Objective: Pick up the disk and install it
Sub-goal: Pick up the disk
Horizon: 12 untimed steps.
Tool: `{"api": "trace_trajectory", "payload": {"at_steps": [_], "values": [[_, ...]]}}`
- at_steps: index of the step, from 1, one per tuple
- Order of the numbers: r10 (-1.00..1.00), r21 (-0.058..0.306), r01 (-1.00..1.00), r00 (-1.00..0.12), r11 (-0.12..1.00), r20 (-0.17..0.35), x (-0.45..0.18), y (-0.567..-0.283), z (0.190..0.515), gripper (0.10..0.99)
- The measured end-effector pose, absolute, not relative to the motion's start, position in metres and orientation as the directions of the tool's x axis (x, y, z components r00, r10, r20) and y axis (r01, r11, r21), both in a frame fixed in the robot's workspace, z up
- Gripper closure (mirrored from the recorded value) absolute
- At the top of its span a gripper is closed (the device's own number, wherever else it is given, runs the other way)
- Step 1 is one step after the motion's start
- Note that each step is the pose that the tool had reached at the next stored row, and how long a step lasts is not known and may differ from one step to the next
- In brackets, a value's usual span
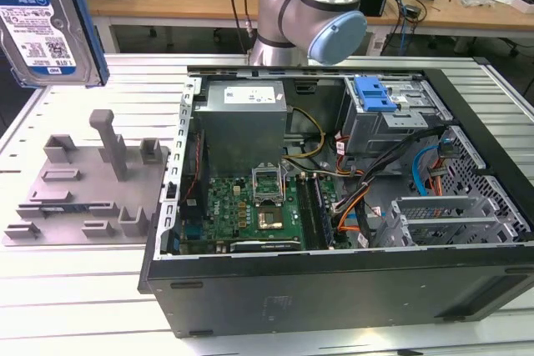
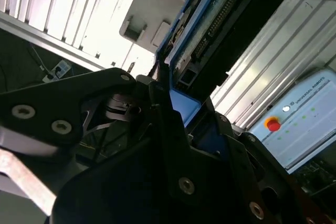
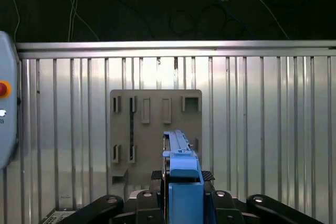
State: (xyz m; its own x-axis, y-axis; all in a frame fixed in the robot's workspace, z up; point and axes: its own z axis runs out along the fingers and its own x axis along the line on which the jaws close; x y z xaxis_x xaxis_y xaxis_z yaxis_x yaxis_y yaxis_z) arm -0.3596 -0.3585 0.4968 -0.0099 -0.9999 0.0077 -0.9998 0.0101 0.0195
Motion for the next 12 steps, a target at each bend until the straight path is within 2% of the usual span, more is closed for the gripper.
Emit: {"api": "trace_trajectory", "payload": {"at_steps": [3, 12], "values": [[-1.000, 0.023, -1.000, -0.010, 0.010, 0.008, -0.332, -0.389, 0.497, 0.718], [-1.000, 0.031, -0.999, -0.010, 0.010, 0.008, -0.300, -0.420, 0.497, 0.718]]}}
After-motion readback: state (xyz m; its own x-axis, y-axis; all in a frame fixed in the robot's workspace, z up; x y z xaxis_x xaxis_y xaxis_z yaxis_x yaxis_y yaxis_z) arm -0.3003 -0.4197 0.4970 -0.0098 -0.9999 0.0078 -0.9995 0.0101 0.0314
